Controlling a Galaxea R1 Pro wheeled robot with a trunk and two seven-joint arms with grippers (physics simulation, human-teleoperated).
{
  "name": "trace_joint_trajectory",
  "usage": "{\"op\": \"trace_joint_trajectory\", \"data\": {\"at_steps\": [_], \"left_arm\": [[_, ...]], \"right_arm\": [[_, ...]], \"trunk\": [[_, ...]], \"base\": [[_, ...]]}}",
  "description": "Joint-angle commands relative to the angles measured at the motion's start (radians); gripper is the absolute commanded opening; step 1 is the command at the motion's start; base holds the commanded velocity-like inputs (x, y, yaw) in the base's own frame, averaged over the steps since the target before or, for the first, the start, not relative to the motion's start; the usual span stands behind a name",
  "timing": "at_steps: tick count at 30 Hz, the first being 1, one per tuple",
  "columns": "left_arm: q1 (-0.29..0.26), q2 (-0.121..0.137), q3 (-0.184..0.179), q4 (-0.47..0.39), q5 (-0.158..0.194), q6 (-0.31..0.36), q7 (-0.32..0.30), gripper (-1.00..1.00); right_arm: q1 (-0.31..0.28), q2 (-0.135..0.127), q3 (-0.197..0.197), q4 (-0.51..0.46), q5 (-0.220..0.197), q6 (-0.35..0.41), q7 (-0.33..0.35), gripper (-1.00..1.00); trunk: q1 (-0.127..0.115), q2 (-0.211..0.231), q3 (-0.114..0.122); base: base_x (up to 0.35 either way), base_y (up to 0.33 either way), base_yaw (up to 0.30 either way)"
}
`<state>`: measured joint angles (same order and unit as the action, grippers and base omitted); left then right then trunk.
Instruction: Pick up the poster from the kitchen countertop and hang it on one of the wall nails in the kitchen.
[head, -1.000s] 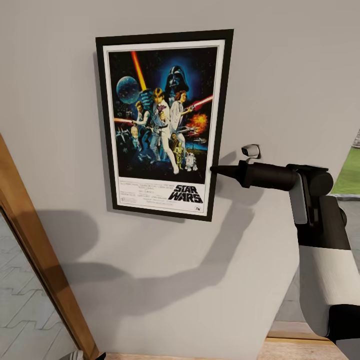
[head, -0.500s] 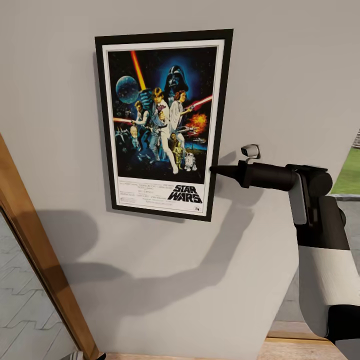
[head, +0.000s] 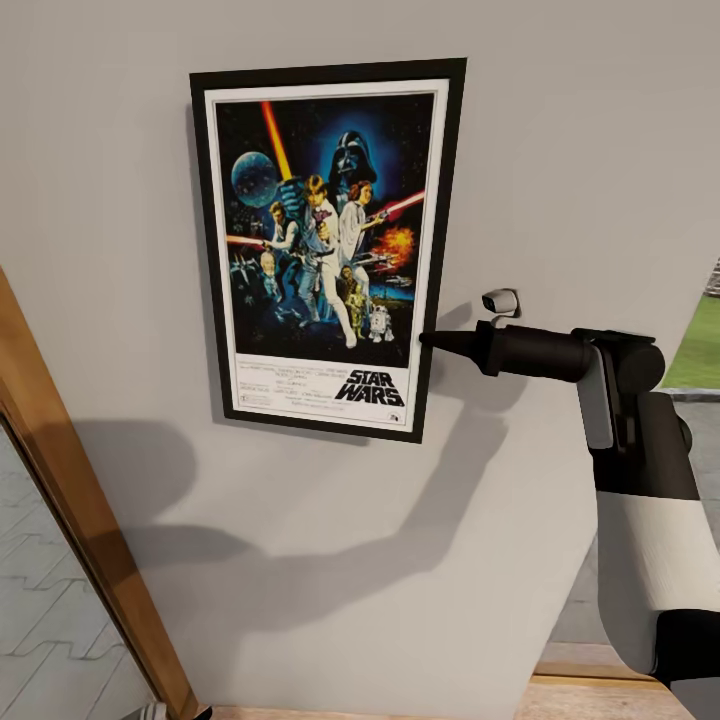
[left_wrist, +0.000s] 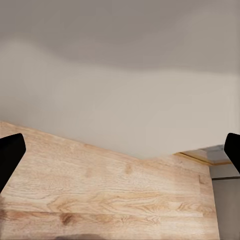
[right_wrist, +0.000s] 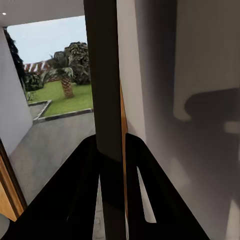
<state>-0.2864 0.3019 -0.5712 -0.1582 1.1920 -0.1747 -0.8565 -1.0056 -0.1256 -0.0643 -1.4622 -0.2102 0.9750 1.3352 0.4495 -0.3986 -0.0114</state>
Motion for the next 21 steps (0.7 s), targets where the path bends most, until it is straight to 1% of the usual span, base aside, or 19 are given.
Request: {"op": "trace_joint_trajectory", "data": {"at_steps": [1, 9, 15, 16, 21], "left_arm": [[-0.001, 0.001, -0.009, 0.0, 0.006, -0.006, -0.001, 1.0], [0.0, 0.002, -0.009, 0.0, 0.006, -0.006, -0.001, 1.0], [0.0, 0.002, -0.007, 0.0, 0.006, -0.006, -0.001, 1.0], [0.0, 0.002, -0.007, 0.0, 0.006, -0.006, -0.001, 1.0], [0.0, 0.002, -0.007, 0.0, 0.006, -0.006, -0.001, 1.0]], "right_arm": [[-0.001, 0.0, 0.0, 0.0, -0.003, 0.007, 0.001, -1.0], [-0.001, 0.0, 0.0, 0.0, -0.003, 0.007, 0.001, -1.0], [-0.001, 0.0, 0.0, 0.0, -0.003, 0.007, 0.002, -1.0], [-0.001, 0.0, 0.0, 0.0, -0.003, 0.006, 0.002, 1.0], [-0.001, 0.0, 0.0, 0.0, -0.004, 0.005, 0.002, 1.0]], "trunk": [[0.0, -0.001, -0.001], [0.0, -0.001, -0.001], [0.0, -0.001, -0.001], [0.0, -0.001, -0.001], [0.0, -0.001, -0.001]], "base": [[0.0, 0.0, 0.0], [0.015, 0.0, 0.0], [0.219, 0.0, 0.0], [0.114, 0.0, 0.0], [0.035, 0.0, 0.0]]}}
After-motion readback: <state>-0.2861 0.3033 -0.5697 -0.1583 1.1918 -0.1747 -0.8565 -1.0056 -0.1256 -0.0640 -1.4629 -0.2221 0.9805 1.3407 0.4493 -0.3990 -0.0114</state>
